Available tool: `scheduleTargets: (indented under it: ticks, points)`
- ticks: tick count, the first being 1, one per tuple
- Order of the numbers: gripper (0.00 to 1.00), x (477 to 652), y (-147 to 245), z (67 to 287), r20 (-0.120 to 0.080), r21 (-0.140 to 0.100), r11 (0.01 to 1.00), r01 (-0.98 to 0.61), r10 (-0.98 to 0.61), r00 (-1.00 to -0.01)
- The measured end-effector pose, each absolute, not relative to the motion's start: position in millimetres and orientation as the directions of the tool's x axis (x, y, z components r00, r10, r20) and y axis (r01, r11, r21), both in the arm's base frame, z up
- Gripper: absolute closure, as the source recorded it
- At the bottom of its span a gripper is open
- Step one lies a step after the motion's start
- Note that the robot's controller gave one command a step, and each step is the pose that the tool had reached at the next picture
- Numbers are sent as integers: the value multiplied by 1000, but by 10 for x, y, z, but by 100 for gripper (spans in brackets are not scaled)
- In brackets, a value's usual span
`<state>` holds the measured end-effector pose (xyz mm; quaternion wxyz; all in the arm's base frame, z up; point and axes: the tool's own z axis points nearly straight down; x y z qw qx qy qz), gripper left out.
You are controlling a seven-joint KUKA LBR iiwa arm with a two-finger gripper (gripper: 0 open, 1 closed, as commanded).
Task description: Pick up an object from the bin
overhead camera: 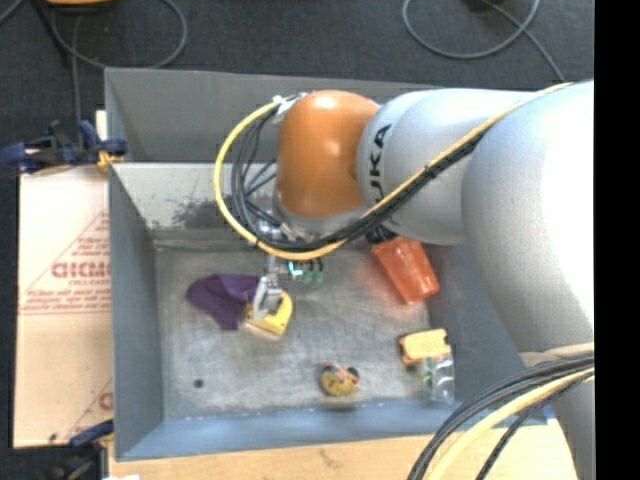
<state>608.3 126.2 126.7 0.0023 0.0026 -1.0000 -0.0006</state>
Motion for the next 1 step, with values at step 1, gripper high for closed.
scheduleTargets:
  ticks: [1]
  points:
    - [0, 6088, 1260, 1296, 1, 2, 1000, -4, -4, -1000]
